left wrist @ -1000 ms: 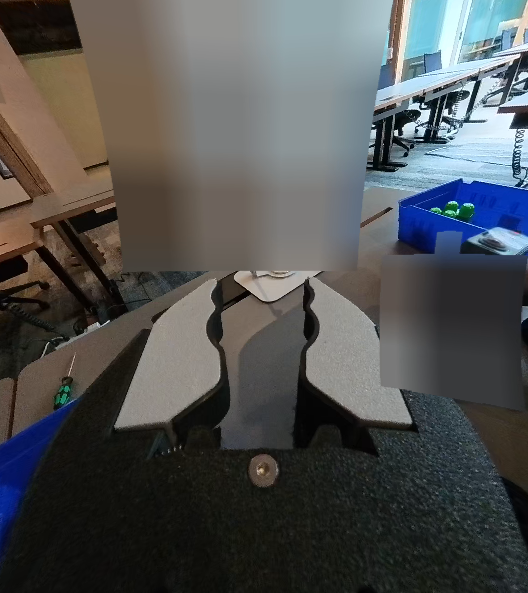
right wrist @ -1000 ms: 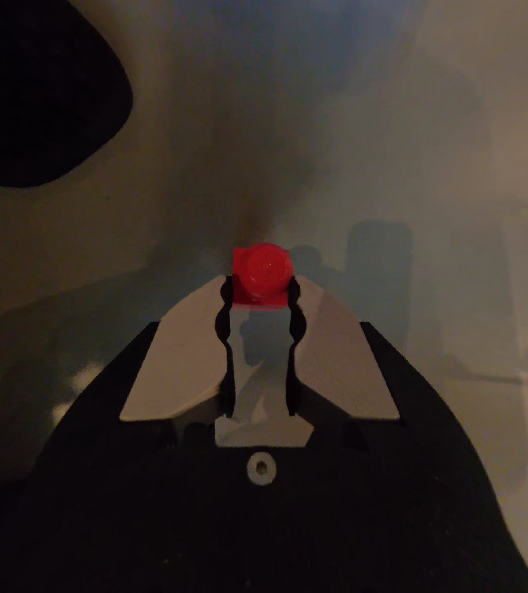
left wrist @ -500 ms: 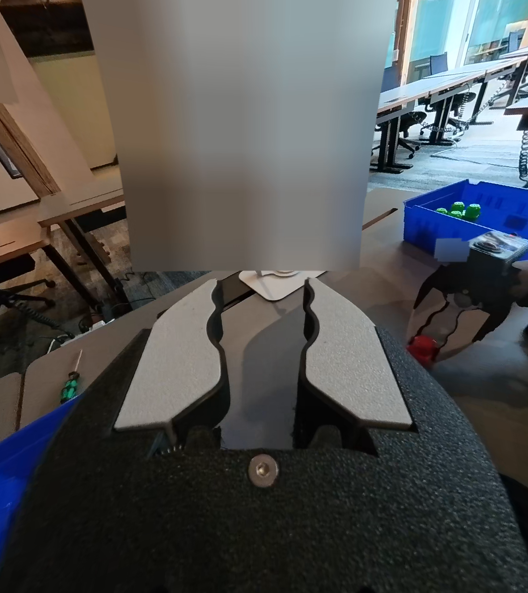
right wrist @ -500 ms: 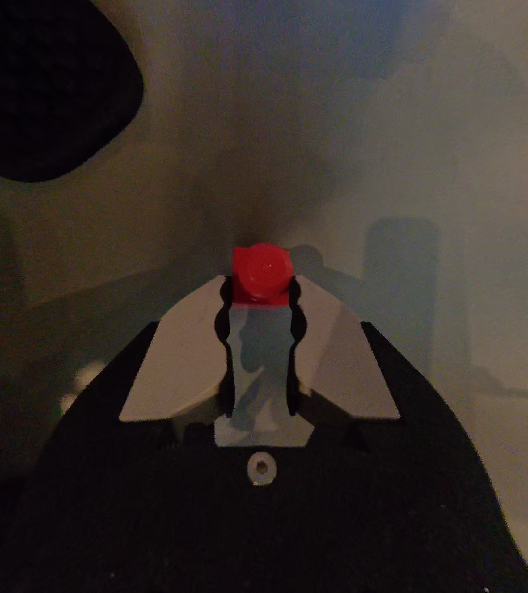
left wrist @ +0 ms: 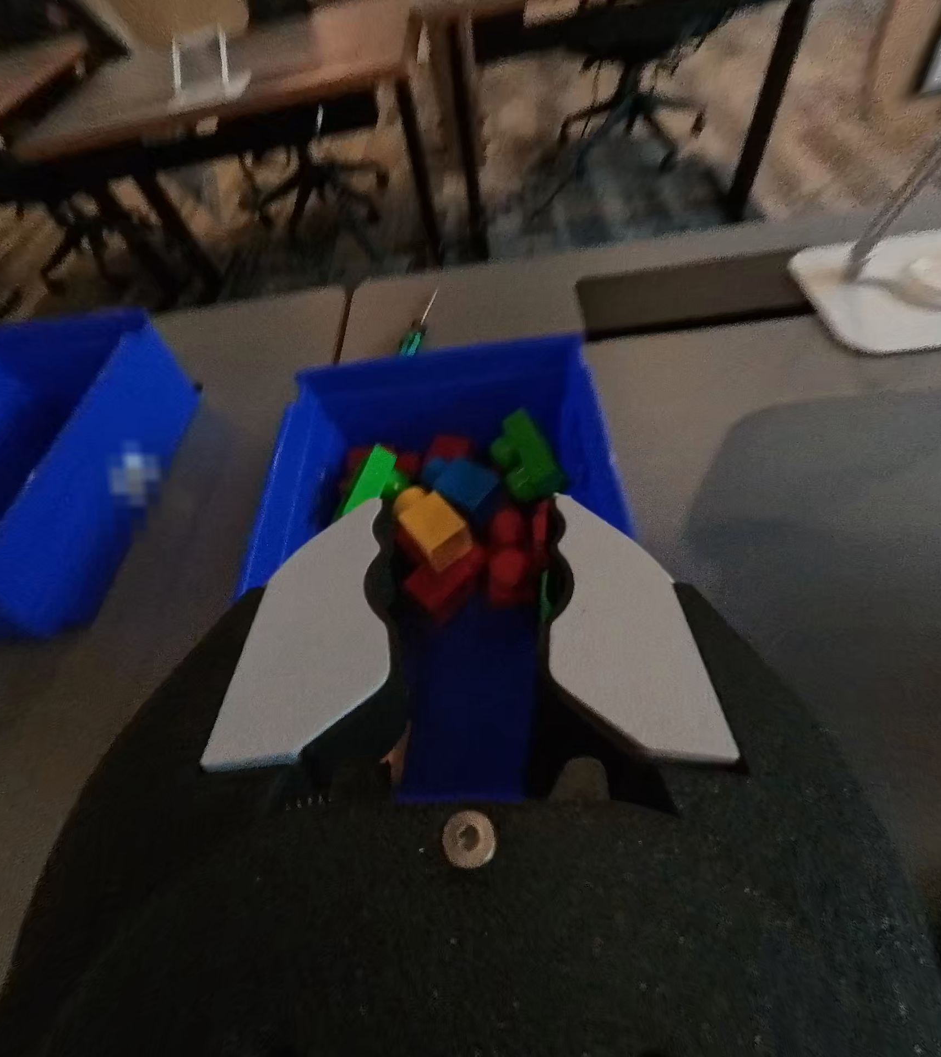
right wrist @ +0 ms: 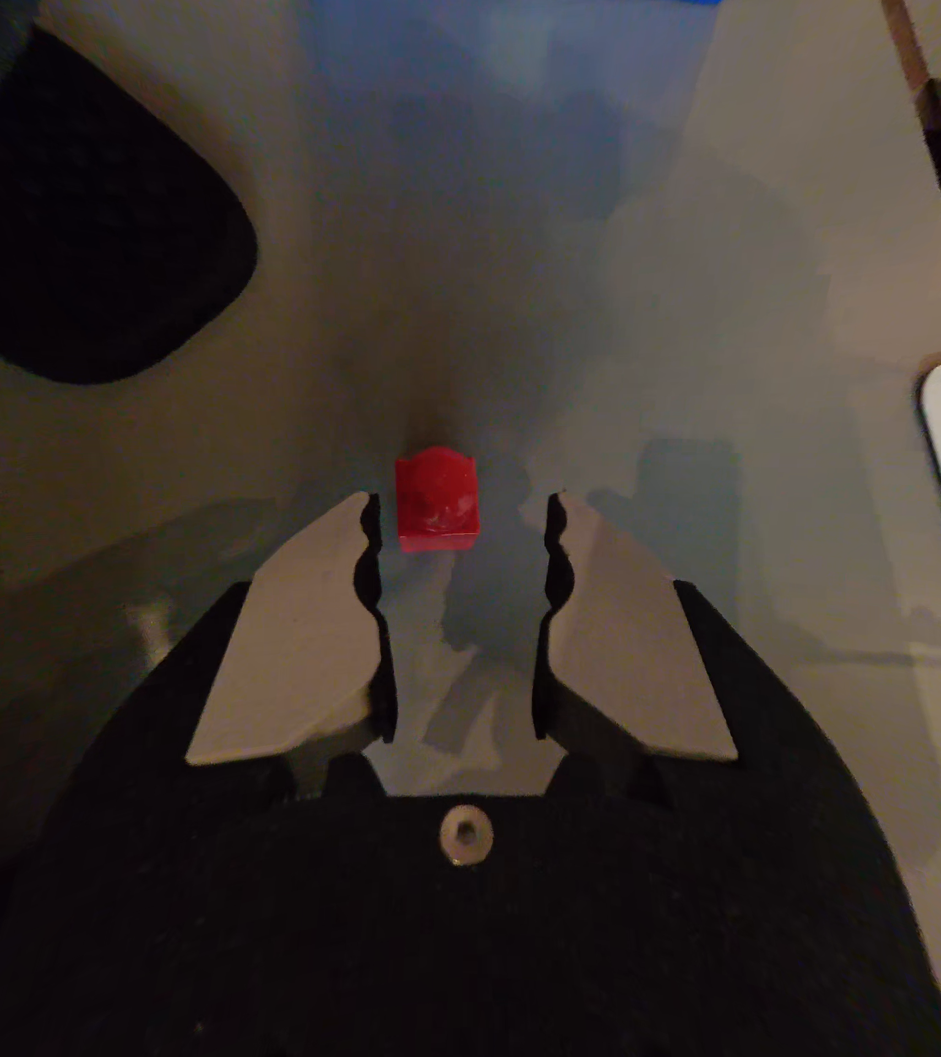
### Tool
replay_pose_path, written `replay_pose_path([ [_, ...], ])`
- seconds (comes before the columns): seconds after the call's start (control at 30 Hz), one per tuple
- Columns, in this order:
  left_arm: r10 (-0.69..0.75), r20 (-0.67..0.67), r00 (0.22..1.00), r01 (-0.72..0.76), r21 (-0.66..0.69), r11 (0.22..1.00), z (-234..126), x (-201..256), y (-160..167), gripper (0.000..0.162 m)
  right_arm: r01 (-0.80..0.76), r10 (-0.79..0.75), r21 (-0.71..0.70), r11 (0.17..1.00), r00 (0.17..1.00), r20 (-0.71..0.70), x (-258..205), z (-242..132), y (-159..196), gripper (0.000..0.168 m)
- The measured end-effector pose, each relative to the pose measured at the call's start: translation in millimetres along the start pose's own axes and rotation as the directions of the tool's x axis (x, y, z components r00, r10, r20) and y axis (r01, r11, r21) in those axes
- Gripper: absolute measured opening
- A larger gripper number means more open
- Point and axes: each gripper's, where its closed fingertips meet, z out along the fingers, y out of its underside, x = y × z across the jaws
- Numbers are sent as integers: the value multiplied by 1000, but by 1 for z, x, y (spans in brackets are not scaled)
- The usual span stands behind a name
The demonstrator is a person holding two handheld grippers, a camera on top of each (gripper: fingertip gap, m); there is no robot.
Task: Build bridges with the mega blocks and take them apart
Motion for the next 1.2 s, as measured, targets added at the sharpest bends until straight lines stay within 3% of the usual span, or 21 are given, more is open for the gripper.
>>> replay_pose_path([
  [0.13, -23, 120, 993, 41, -151, 988, 25, -33, 42, 53, 7, -7, 6, 1000, 999, -32, 4, -7, -2, 55],
  [0.33, -130, 93, 987, 147, -199, 969, 66, -31, 64, 57, 20, -21, -10, 1000, 999, -49, 4, -8, -1, 55],
  [0.57, -61, 137, 989, 107, -359, 927, 101, -27, 99, 59, 22, -23, -5, 1000, 998, -52, 4, -10, -2, 54],
  [0.87, -74, 185, 980, 136, -351, 927, 122, -31, 107, 59, 33, -33, -9, 999, 998, -58, 4, -11, -2, 54],
  [0.93, -67, 206, 976, 133, -330, 935, 128, -34, 107, 55, 35, -35, -8, 999, 998, -59, 3, -12, -2, 54],
  [1.0, -58, 204, 977, 119, -296, 948, 134, -33, 107, 40, 36, -36, -9, 999, 998, -58, 3, -12, -2, 54],
  [1.2, -87, 184, 979, 133, -255, 958, 124, -37, 98, 39, 38, -39, -15, 999, 998, -51, 2, -9, -1, 54],
])
